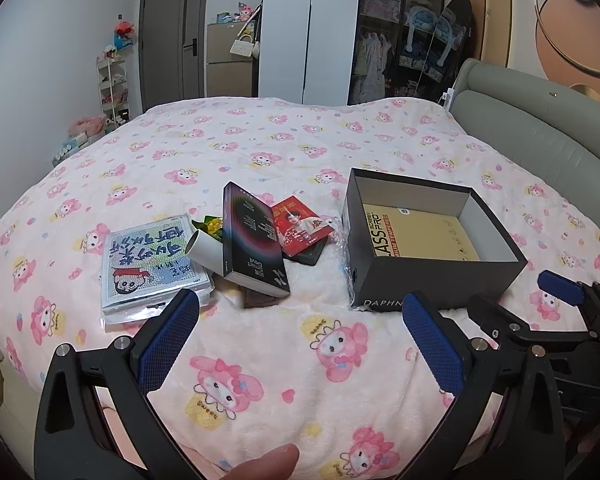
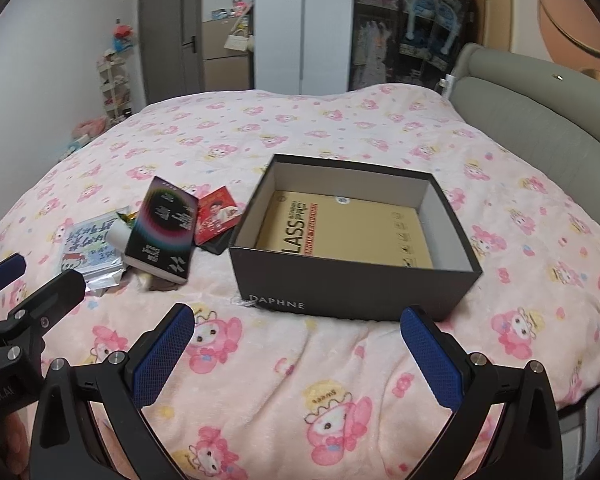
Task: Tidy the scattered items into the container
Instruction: 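Move the left tool toward the clear-bagged cartoon bead-art kit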
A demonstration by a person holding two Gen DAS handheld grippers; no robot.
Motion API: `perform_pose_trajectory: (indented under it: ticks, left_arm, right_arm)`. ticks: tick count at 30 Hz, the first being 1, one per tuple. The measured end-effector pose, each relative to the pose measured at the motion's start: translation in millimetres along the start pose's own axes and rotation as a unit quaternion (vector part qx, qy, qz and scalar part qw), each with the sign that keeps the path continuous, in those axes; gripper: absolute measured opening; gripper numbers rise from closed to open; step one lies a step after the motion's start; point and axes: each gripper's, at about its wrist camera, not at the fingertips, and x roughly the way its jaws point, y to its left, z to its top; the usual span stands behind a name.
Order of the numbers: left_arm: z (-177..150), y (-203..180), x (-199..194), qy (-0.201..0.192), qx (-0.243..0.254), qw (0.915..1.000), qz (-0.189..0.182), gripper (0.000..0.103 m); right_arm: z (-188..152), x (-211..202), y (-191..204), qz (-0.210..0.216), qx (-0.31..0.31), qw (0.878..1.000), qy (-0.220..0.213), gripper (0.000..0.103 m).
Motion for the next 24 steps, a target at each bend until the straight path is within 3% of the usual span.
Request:
perform_pose_trajectory:
  ticks: [4,6,9,12,16,19,21,24]
  left_arm:
    - [6,16,6,0.003,-0.014,0.9999,0.003,0.103]
    - [9,25,6,0.002,-0.014,0.9998,0.012,0.103]
    - [6,48,5,0.002,-0.027,0.9995,0.02,0.102]
    - [-4,81,12,0.013,-0.067,0.9966,0.046,0.1]
    - [-22,128,31,0.041,-0.131,0.9883,0.066,0.09]
    - [-33,160,47,0.057,-0.173,0.9796,0.084,0.084]
    - [-38,181,61,0.068,-0.205,0.9712,0.101,0.077]
    - [-45,212,86,0.081,-0.247,0.9571,0.128,0.063]
  right_arm:
    - [3,0,2,0.008,-0.011,1.0,-0.01,0.103]
    - [14,2,32,0.013,-0.05,0.999,-0.003,0.103]
    - [30,24,49,0.053,-0.072,0.996,0.014,0.103]
    - [38,48,66,0.106,-0.096,0.989,0.025,0.103]
    - [31,82,107,0.114,-0.153,0.98,0.046,0.102]
    - [25,104,139,0.126,-0.186,0.972,0.067,0.086]
    - [25,123,157,0.156,-0.185,0.966,0.093,0.065]
    - [24,148,182,0.209,-0.169,0.953,0.138,0.055]
